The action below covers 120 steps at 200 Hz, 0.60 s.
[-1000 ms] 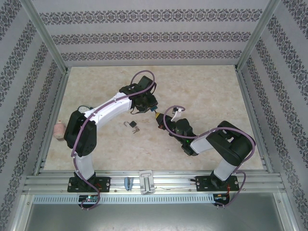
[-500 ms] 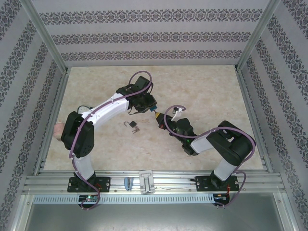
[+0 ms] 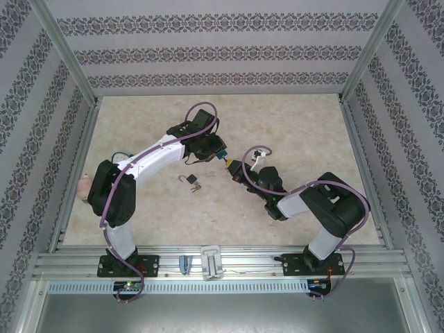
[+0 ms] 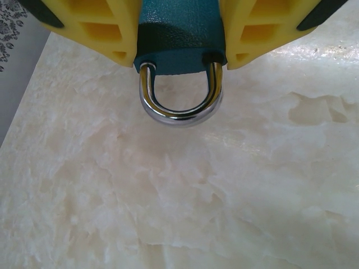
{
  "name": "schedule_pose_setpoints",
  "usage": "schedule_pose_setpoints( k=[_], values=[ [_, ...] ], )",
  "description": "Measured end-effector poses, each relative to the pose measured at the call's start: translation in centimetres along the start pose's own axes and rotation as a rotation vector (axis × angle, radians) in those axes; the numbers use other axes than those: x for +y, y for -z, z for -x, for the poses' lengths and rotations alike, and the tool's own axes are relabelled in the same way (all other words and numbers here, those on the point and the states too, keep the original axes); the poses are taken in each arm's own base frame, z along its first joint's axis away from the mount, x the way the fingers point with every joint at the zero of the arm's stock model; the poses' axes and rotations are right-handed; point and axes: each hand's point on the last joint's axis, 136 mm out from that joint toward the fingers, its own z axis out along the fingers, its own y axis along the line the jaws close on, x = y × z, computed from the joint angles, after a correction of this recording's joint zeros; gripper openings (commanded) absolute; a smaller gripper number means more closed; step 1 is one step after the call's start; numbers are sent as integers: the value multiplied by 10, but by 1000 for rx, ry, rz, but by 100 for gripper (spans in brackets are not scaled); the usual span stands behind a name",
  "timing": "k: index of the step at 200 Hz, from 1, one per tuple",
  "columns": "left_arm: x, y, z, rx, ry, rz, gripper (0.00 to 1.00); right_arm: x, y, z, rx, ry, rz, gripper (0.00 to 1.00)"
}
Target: Unlock with the key
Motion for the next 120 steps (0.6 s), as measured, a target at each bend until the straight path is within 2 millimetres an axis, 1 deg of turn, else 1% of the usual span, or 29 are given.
schedule_pose_setpoints(
  k=[33,60,84,120],
  values=[
    [0,0,2,-5,2,0,29,3,-2,0,13,-27,10,0],
    [1,-1,3,-5,12,-2,29,-3,-4,-3,21,-24,-1,0],
    [6,-3,2,-4,26,6,29,-5,-6,-8,27,8,-8,0],
    [6,-3,1,0,32,4,28,-4,-7,-14,20,63,-18,0]
  ],
)
